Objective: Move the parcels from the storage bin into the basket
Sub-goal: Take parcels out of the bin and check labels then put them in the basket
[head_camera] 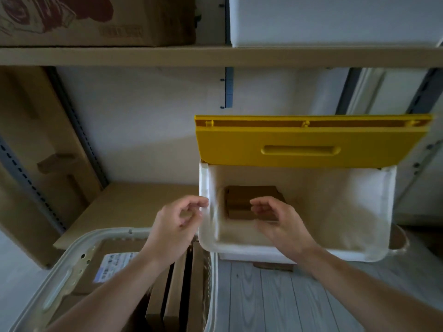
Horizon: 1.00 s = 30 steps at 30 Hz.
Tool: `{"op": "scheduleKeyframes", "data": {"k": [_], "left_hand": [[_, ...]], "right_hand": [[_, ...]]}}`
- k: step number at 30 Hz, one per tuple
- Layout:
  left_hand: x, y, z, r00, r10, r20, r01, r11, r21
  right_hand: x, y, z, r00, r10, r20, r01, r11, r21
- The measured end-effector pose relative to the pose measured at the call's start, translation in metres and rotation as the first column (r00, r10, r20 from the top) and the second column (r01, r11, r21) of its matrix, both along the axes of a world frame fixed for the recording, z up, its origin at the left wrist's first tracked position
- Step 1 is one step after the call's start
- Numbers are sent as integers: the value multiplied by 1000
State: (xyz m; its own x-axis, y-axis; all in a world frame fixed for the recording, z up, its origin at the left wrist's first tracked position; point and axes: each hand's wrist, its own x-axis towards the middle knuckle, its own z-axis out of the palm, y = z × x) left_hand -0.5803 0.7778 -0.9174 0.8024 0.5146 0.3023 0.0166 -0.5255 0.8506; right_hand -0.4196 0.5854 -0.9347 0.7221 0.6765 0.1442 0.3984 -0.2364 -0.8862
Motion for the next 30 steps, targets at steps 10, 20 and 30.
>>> {"op": "scheduleKeyframes", "data": {"k": [10,20,30], "left_hand": [[59,-41,-10,987,-95,-133,103,993,57],[146,-44,-41,937,150,-316,-214,960,-180],[233,-18,-85,867,234,-440,-401,852,-337]], "right_hand": [[53,-58,-25,980,-199,-14,199,979,-44],[114,-13,-58,976,-216,-7,210,958,-192],[184,36,-106,983,-176,-47,142,905,-401]]}}
